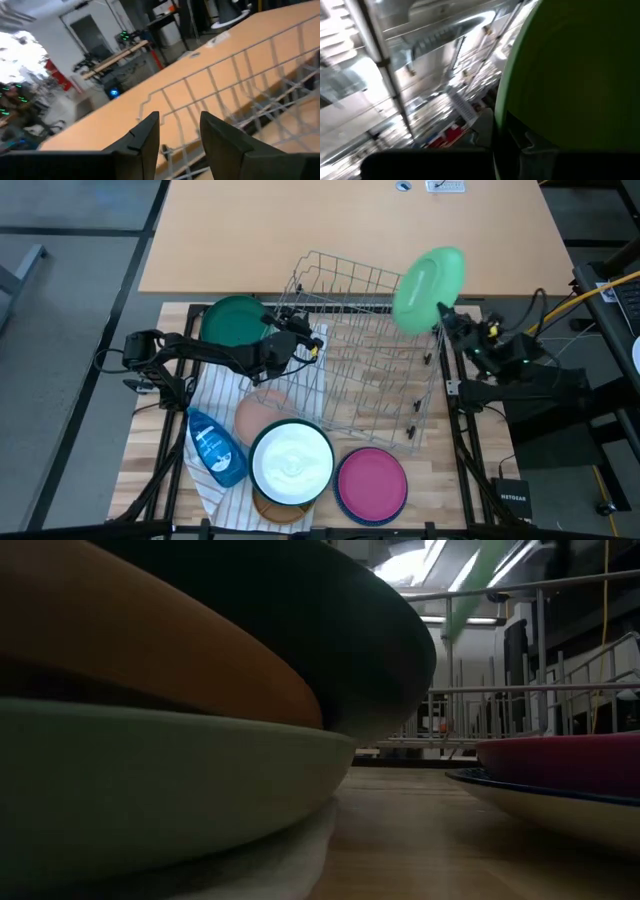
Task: Sort dishes
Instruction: Put the green plate in the dish rack
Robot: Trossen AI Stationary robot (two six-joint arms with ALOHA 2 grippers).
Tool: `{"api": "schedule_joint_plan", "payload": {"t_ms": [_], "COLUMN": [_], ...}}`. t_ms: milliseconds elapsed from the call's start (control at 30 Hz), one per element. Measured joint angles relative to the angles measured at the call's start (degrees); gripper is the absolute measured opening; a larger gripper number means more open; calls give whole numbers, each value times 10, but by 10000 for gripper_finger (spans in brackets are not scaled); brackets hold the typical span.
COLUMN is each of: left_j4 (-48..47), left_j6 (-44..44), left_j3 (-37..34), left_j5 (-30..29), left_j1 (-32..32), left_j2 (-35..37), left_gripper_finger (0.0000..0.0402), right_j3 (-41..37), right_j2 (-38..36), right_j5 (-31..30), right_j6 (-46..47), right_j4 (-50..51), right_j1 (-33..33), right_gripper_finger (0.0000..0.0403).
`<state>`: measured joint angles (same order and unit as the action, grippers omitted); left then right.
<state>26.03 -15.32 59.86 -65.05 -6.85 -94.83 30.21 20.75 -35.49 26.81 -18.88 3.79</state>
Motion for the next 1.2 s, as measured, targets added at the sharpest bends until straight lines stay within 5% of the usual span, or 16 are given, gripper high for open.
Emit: {"api": "schedule_joint_plan", "payload": {"t_ms": [200,500,1200], "left_j4": [-6,-21,-32], "left_j6": [17,21,23], "left_j3": [0,0,0], "left_j5": [22,23,23], "left_j1": [0,0,0], "left_j2": [0,0,0], "left_gripper_finger": [131,131,131], "right_j3": [0,0,0], "right_j2": [-49,-46,-46], "right_j5": [-87,-132,-98], "right_j6": [67,124,105], "right_j4": [131,222,256], "right_j1": [0,0,0], "right_gripper_finger": [11,11,11]}}
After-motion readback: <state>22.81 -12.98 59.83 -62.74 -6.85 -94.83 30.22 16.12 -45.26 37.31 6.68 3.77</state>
